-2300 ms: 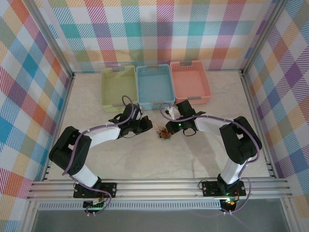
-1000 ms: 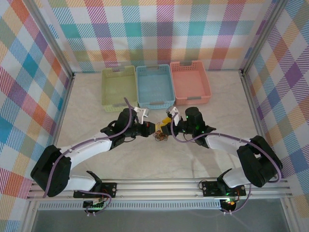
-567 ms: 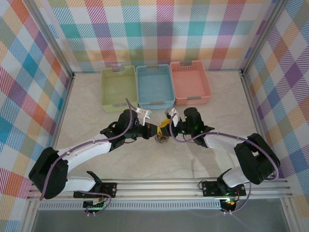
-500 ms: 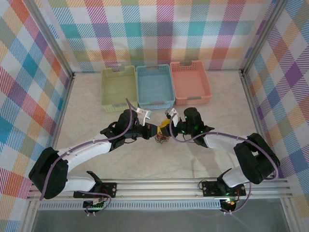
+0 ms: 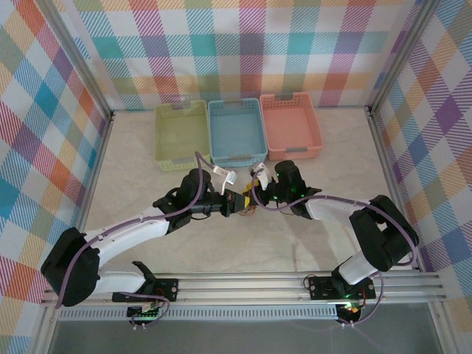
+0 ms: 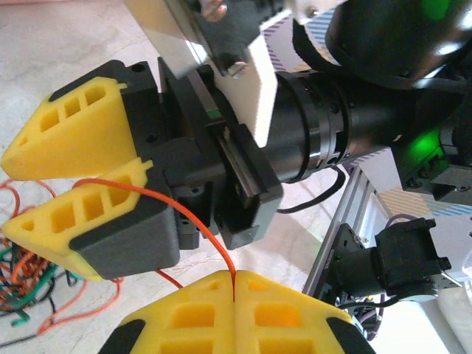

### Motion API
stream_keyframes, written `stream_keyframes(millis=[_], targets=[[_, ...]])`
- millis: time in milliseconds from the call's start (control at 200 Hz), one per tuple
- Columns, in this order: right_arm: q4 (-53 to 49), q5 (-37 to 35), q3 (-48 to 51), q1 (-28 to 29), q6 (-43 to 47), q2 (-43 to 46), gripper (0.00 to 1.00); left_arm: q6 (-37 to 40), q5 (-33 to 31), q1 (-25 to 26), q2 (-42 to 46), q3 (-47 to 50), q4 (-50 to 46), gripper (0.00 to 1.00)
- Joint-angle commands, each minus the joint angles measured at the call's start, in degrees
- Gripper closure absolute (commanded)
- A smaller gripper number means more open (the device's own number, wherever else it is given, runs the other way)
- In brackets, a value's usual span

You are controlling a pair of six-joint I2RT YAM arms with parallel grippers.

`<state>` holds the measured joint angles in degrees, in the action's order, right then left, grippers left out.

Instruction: Untangle the cables

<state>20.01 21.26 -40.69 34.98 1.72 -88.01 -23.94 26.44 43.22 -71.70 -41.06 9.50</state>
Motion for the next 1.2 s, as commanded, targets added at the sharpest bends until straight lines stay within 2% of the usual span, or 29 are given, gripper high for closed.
stream_keyframes(millis=[0, 335, 920, 1195], targets=[[-3.1, -2.6, -2.0, 0.3, 0.0, -1.2, 0.62, 1.7, 1.7, 1.0, 2.0, -0.1, 2.7, 1.0], [-9.6, -12.7, -4.5, -0.3, -1.4, -3.3, 0.63, 2.2, 3.1, 1.1, 6.3, 1.5, 4.3, 1.0], [-14.7, -14.7, -7.1, -1.8, -3.9, -6.2, 0.62, 2.8, -2.3, 1.2, 20.9, 6.6, 5.6, 1.0], [-15.4, -14.8, -7.5, -2.1, -4.6, -6.7, 0.61, 3.6, -6.9, 1.2, 27.5, 8.6, 4.9, 1.0]])
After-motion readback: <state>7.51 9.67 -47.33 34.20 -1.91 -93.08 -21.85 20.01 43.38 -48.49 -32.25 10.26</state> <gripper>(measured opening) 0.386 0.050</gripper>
